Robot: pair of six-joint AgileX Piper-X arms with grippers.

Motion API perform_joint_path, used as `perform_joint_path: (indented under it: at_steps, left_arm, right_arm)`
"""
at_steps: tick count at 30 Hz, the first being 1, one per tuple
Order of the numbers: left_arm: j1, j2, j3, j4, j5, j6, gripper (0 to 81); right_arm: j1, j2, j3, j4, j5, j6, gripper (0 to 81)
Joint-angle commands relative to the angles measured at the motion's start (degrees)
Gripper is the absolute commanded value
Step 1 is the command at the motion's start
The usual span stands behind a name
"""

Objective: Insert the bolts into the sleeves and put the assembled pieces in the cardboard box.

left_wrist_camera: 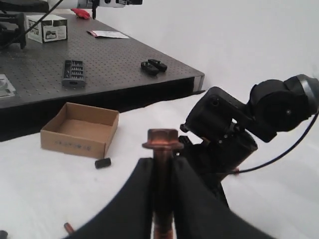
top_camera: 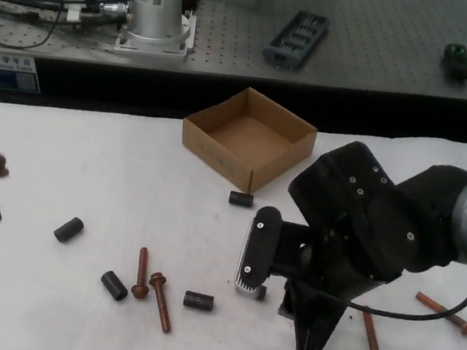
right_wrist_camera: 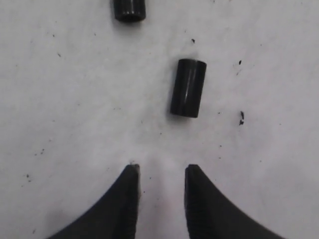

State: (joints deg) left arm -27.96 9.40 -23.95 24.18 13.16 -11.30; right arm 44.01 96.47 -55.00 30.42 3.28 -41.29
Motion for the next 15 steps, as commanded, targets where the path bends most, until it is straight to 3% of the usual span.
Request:
perform_joint_path:
  at_steps: [1,10,15]
  left_arm:
    - [-0.26,-2.09,3.02,-6.07,0.89,-1.64,0.6]
    - [-0.26,-2.66,12.75,-15.67,10.07,-8.04,0.6]
    - [-0.26,-2.57,14.53,-18.29,11.96,-9.44,0.6]
  right_arm:
    - [0.16,-0.24,-0.93,-1.23,-0.43,-2.70,23.8]
    - [2.92,0.48,-5.34,-1.22,-0.38,-8.07,26.8]
    - [3.22,4.97,-10.58,2.40,-0.38,-8.05,26.8]
